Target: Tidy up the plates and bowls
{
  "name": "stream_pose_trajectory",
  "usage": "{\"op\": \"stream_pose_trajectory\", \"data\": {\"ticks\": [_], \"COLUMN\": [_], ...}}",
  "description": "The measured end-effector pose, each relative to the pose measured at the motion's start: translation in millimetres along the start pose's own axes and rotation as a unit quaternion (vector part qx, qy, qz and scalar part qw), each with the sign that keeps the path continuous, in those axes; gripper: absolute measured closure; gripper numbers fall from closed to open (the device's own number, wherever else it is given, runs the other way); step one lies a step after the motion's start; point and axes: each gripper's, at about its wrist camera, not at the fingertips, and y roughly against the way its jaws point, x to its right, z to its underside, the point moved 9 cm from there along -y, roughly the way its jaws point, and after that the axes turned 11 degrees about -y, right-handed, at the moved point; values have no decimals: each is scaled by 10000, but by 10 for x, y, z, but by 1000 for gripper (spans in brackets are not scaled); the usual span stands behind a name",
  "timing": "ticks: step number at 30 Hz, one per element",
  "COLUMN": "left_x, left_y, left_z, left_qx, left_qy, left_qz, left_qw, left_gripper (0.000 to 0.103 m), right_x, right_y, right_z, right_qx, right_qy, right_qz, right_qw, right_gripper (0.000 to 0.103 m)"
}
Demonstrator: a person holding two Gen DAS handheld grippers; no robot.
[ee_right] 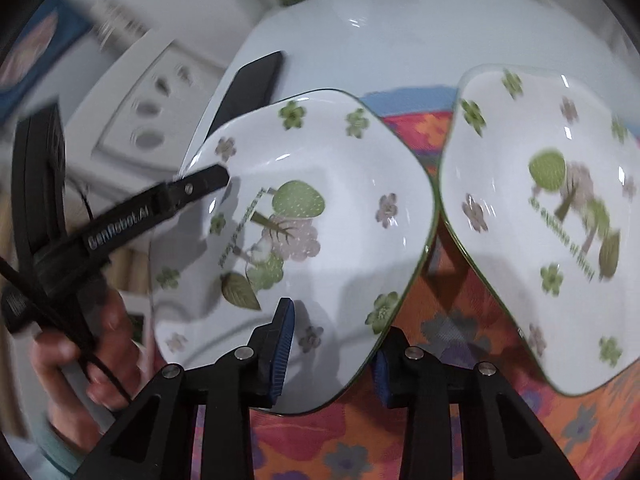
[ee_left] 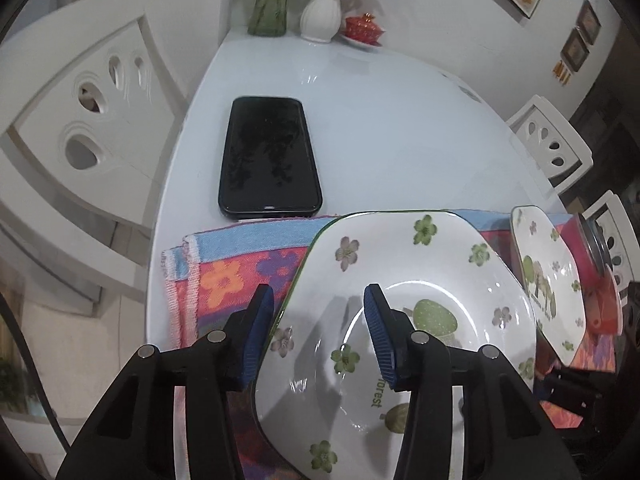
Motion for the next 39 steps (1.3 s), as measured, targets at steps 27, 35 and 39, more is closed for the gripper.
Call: {"op": "stream_pose_trajectory", "data": {"ticks": [27, 35, 39], "left_x": [-190, -39, 94], "left_y": [203, 24, 168], "left_z": [368, 312, 397], "left_qx": [-184, -515, -412], "left_qy": [550, -231, -352], "left_qz": [151, 299, 569], "left_qw": [9982, 9980, 9969], "left_gripper": [75, 75, 75], "right_x": [52, 15, 12], "right_y": [130, 32, 100], "right_z": [377, 301, 322], "right_qx": [-436, -425, -290], "right_qy": [548, 612, 1038], "right_qz": [-574, -581, -408], "right_qw": [9959, 9955, 9933], "right_gripper": [77, 77, 72]}}
